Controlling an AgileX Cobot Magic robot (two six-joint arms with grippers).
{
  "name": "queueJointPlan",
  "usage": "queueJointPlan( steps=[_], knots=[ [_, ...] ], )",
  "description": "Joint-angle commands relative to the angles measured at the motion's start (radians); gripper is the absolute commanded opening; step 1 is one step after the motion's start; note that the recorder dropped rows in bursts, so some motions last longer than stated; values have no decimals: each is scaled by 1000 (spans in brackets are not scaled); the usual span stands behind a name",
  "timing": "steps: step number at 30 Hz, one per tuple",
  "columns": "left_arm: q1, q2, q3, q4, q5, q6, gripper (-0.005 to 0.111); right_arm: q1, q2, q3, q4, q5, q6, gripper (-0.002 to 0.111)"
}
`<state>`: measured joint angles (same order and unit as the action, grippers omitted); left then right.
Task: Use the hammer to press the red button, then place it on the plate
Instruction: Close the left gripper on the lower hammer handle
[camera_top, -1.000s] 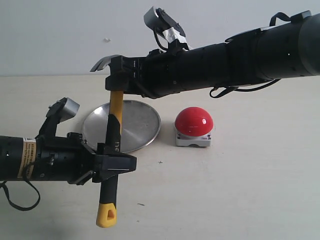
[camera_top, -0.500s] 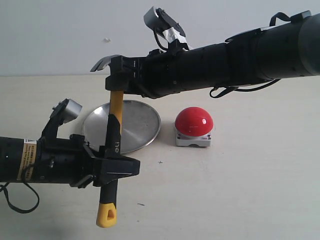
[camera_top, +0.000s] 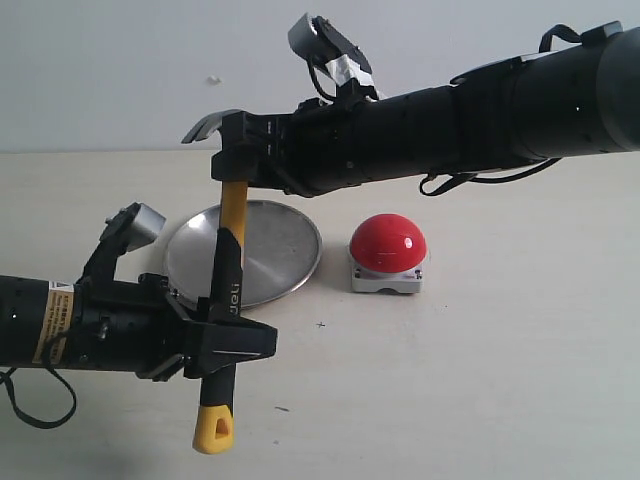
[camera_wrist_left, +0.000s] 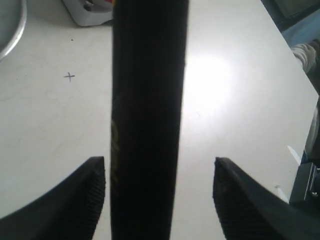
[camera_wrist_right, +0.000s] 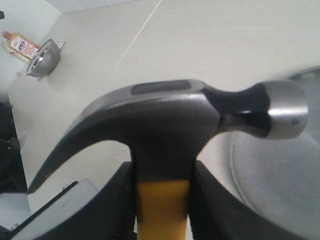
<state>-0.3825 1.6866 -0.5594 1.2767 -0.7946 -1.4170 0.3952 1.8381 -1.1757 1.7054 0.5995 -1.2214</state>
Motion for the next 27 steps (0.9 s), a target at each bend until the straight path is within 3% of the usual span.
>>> queueJointPlan(
  steps=[1,9,21,23,27],
  knots=[
    [-6,1,-5,-6,47,-5,61,1,-9,-18,39,23,-7,0],
    [-84,1,-37,-5,88,-5,60,1,-9,-18,39,24,-7,0],
    [-84,1,-45,14,165,-61,61,1,-9,-18,39,-8,-7,0],
    [-84,1,-45,14,185,-64,58,1,-9,-18,39,-8,-10,0],
    [-84,1,-45,-24,185,-60,36,1,-9,-18,39,-3,-10,0]
  ],
)
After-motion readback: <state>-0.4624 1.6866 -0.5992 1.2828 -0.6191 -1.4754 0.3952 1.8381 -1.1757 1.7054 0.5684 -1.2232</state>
